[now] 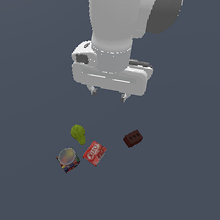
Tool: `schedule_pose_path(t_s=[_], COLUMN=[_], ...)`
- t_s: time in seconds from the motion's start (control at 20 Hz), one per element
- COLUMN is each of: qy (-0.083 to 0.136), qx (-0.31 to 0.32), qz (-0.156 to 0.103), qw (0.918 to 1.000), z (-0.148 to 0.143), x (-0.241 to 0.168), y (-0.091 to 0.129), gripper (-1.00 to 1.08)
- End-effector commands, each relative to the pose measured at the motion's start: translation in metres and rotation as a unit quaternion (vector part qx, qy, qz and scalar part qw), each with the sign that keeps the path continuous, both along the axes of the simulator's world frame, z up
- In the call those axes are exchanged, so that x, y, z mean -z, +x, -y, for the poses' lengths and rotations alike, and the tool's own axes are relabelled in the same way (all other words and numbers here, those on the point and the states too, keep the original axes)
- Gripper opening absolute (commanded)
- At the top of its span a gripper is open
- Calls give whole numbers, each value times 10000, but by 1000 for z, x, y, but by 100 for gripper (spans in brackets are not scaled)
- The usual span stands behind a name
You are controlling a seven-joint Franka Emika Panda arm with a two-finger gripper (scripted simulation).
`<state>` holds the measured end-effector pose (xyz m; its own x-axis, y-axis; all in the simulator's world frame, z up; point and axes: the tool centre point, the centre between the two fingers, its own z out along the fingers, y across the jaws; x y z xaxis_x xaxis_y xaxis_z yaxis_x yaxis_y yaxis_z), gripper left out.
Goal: Pick up a designated object from a clutter of objects.
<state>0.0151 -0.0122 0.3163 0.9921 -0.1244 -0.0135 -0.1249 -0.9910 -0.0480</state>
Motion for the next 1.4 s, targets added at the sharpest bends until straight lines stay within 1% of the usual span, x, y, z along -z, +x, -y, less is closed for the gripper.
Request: schedule_pose_path(t_s=[0.0, 0.3, 0.55, 0.75, 0.95, 1.15, 1.35], qy=[7, 15, -4, -40, -92, -146, -193], qx=[158, 706, 1291, 1757, 2204, 2565, 2827], qz=[-7, -22, -36, -46, -50, -50, -47], qw=[9999, 9975, 9916, 9844, 9754, 9664, 9590], z=[5, 24, 45, 64, 83, 99, 111], x=[7, 35, 70, 100, 133, 162, 184], y=[9, 39, 68, 89, 107, 119, 127], gripper=[100, 100, 100, 100, 100, 100, 100])
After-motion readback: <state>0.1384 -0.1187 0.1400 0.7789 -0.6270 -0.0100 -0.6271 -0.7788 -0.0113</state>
